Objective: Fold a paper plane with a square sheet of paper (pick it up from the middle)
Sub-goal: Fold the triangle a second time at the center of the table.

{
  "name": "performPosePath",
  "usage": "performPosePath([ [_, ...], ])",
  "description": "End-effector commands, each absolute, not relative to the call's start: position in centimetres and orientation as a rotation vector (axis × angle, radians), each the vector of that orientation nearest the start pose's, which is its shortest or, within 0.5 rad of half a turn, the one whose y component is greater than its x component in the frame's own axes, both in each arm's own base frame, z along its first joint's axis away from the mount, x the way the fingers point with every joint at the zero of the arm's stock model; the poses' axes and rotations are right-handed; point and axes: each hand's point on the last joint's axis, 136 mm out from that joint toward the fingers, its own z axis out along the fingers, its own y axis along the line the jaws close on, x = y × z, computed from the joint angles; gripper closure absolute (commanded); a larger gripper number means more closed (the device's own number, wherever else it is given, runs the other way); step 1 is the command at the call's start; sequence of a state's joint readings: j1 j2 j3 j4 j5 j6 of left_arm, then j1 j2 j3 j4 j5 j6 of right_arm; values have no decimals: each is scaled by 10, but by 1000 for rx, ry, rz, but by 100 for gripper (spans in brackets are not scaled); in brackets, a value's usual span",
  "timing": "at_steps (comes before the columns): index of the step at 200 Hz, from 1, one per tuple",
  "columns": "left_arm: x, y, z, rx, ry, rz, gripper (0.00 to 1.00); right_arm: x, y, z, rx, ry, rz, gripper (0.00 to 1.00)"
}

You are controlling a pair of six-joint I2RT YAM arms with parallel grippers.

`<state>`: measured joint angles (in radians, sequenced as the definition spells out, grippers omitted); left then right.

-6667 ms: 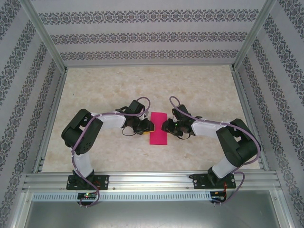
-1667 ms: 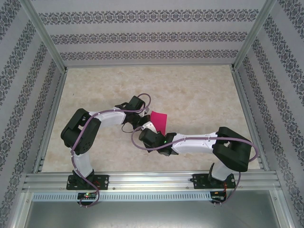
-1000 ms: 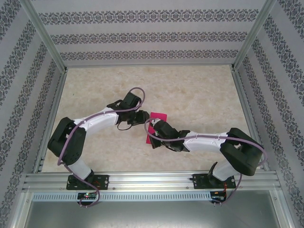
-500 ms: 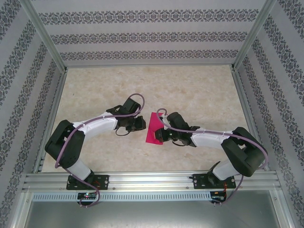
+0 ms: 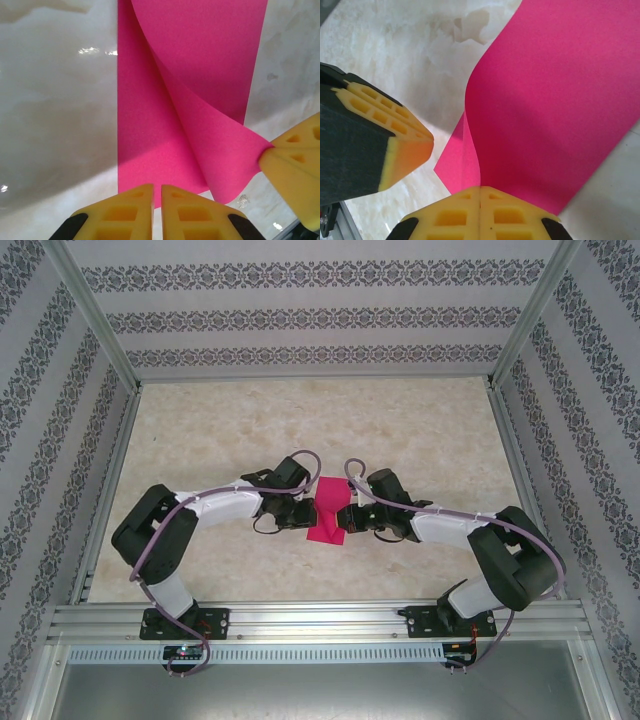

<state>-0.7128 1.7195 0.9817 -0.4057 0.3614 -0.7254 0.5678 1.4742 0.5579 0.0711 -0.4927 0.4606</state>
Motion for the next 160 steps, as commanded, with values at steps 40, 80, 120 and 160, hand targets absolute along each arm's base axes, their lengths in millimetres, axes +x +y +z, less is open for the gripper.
performPosePath([
  [40,248,-314,35,216,2942,-814,88,253,246,55,-442,2536,1002,99],
  [80,247,-310,26,224,2960,-752,89,261,243,50,-476,2570,932,98],
  [120,247,-310,24,227,2967,-745,90,261,240,46,-523,2607,876,98],
  [160,247,-308,22,234,2971,-722,90,262,232,48,-548,2621,808,98],
])
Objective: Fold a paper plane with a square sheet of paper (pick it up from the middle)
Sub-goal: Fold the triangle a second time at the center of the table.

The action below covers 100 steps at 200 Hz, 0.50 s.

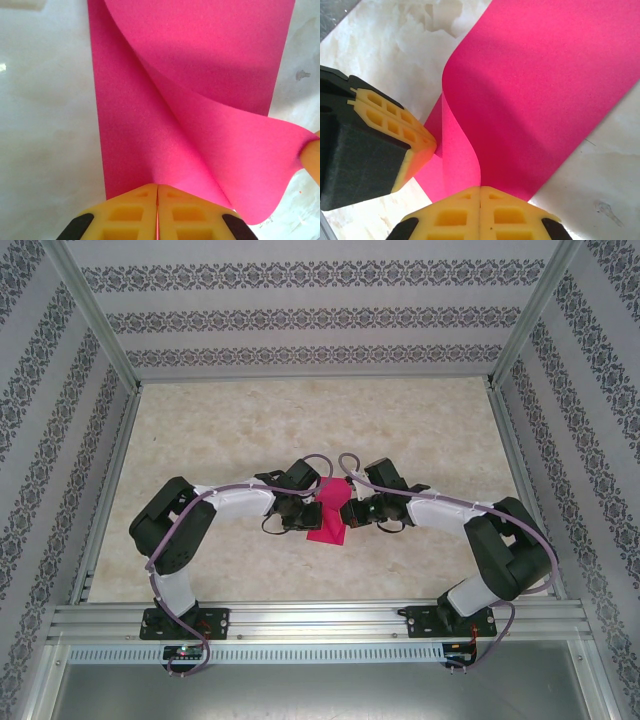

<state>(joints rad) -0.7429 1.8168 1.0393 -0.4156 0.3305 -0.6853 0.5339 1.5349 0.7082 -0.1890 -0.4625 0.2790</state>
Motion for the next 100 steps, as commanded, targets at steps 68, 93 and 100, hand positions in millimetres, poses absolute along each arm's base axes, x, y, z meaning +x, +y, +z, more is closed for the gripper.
performPosePath([
  [68,247,-310,19,249,2979,-721,90,279,231,47,-589,2619,711,98],
  [93,247,-309,18,248,2983,-715,90,281,233,42,-605,2622,712,98],
  [100,247,-309,18,248,2984,-715,90,281,233,41,-610,2624,711,98],
])
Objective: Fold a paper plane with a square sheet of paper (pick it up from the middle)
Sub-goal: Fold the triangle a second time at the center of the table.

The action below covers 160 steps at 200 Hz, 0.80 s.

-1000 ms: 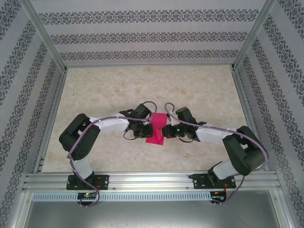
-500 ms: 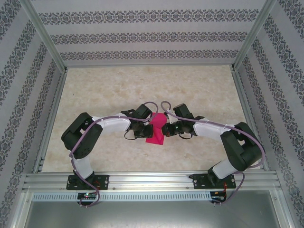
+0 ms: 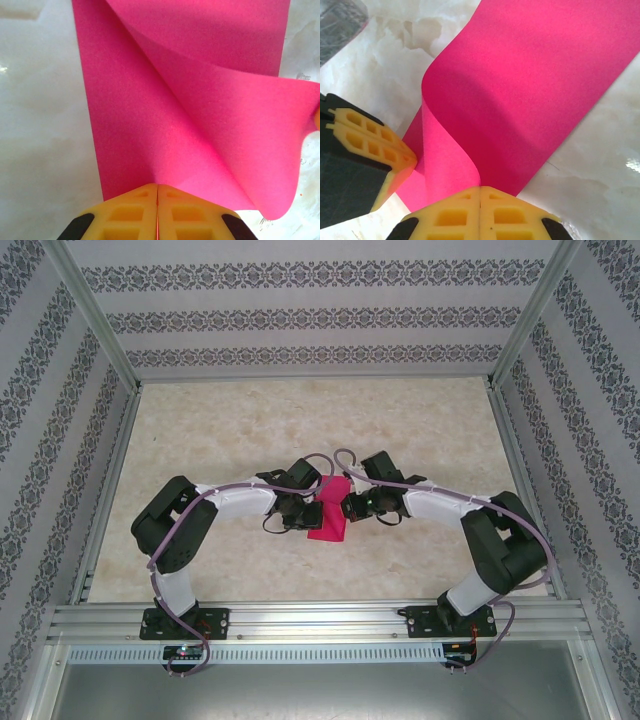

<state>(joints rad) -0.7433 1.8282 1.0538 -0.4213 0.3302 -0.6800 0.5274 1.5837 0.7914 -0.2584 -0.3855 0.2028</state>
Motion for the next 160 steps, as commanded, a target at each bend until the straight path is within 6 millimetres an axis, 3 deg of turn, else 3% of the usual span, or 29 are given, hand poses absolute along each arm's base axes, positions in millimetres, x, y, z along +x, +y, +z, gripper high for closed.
performPosePath([
  [1,247,-309,19,248,2983,-716,90,281,233,41,-611,2625,713,98],
  [160,246,-306,16,256,2991,-690,91,291,232,32,-675,2643,641,97],
])
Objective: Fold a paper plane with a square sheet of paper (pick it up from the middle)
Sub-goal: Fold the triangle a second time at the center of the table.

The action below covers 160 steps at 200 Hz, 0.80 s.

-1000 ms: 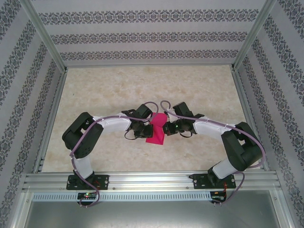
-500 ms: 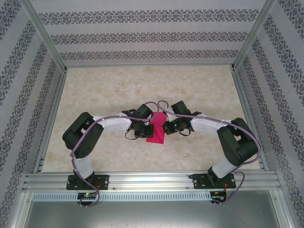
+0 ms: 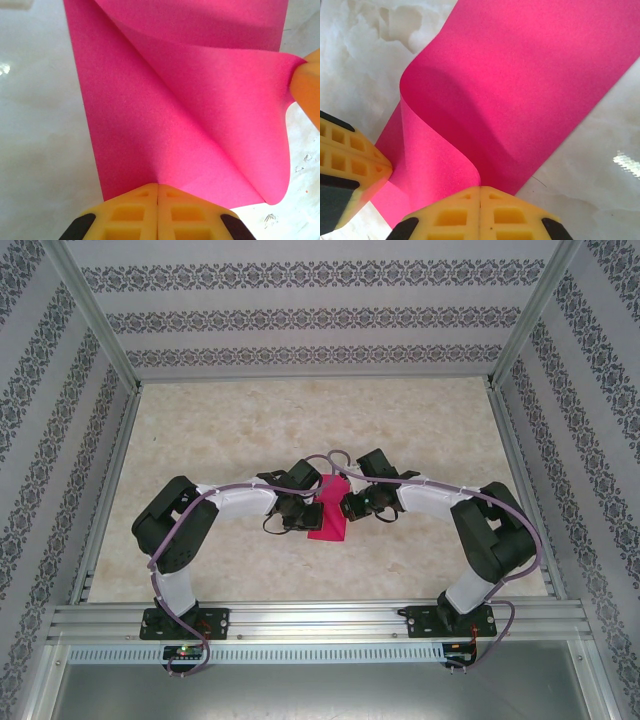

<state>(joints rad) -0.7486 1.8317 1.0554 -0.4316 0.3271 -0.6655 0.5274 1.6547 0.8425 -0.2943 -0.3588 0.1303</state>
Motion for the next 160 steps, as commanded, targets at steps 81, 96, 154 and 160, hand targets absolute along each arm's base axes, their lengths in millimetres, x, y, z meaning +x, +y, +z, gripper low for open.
performPosePath([
  [81,245,-306,14,261,2997,-683,91,293,235,30,-692,2645,646,96],
  [96,246,-306,14,263,2995,-684,91,293,237,29,-699,2645,658,96],
  [154,246,-304,15,263,2994,-671,91,295,233,24,-705,2663,626,95],
  [160,246,-304,15,263,2994,-670,91,294,233,23,-705,2667,620,95],
])
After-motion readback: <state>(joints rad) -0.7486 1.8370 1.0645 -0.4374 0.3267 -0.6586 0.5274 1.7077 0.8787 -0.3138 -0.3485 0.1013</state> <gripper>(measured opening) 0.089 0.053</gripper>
